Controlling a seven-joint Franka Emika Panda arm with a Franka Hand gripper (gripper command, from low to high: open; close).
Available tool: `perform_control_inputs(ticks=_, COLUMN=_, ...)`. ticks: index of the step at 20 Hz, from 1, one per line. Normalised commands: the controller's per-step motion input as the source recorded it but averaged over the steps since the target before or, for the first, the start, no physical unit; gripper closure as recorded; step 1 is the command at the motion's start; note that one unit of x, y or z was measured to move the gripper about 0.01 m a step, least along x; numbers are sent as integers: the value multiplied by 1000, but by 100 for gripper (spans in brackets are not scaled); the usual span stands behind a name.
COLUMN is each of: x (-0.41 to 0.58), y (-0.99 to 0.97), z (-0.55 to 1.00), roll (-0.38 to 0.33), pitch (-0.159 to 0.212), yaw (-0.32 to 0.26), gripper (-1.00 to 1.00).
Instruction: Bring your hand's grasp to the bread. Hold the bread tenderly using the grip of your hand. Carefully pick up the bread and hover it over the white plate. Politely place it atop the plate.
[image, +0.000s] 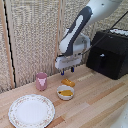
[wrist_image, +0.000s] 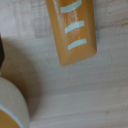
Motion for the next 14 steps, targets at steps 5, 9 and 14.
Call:
perform_control_inputs(ticks=5, x=126, y=-10, z=-441, roll=-61, pitch=34, yaw=92, gripper=-100)
perform_control_inputs(ticks=9, x=169, y=-1, z=-304, roll=-63, pitch=35, yaw=108, gripper=-100)
perform_control_inputs(ticks=14, x=230, y=-78, z=-95, roll=-13, pitch=5, yaw=127, gripper=100)
